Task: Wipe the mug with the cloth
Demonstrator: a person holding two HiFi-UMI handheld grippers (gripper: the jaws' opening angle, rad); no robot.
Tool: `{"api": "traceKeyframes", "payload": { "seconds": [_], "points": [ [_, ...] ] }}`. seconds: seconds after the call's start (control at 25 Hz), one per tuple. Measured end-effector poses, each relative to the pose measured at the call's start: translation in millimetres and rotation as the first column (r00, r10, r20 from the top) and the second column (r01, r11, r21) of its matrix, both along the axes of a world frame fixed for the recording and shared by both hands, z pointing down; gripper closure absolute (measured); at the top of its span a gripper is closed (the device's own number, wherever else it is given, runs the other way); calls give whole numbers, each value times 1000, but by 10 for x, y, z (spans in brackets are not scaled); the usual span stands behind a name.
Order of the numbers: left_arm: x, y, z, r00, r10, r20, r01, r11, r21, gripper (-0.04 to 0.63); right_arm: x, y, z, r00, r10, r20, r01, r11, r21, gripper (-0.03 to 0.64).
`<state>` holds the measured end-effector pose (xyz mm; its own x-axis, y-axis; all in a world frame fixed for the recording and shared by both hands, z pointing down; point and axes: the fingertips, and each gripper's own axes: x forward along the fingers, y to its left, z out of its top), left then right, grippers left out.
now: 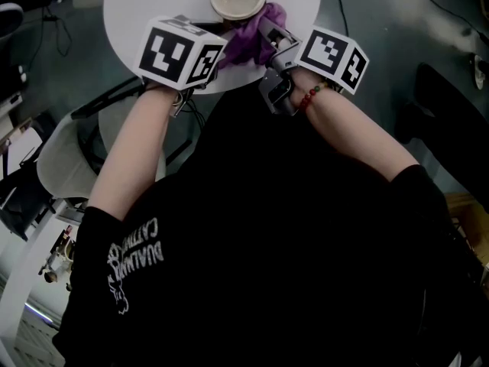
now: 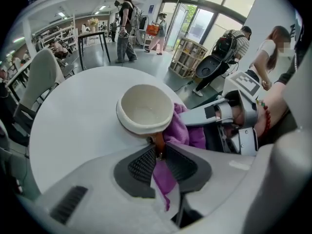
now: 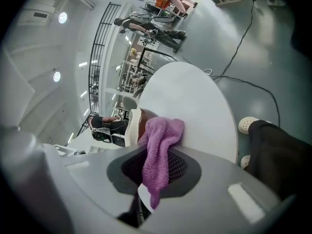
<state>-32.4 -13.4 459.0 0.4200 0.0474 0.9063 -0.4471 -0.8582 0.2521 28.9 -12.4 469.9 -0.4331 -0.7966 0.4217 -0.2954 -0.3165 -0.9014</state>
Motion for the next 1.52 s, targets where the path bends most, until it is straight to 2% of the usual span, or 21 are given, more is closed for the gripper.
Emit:
{"api": "traceKeyframes", "payload": {
  "seconds": [0.52,0.76,0.96,1.04,1.16,1.36,1.52],
  "points": [
    [103,66,-54,999,33,-31,-34,999,-36,522,-23,-9,-42,1000,-26,-13,26,999,-26,594],
    [137,139,-40,997,55,-49,-58,996,-66,517,-180,4,-79,982,-179,-66,175,983,-57,594],
    [124,170,-58,995,76,-59,-79,995,-58,517,-249,6,-96,939,-312,-148,297,948,-113,594],
    [78,192,-45,994,82,-67,-86,995,-57,518,-314,19,-80,905,-393,-165,374,918,-136,594],
    [12,213,-47,994,49,-101,-56,996,-73,523,-390,50,-70,860,-483,-161,461,873,-159,592],
    [-25,198,-94,992,40,-121,-48,997,-61,525,-429,84,-74,798,-569,-199,534,820,-206,583],
    [-80,224,-107,991,43,-126,-51,997,-57,526,-495,96,-76,784,-599,-164,565,798,-213,584]
  ]
}}
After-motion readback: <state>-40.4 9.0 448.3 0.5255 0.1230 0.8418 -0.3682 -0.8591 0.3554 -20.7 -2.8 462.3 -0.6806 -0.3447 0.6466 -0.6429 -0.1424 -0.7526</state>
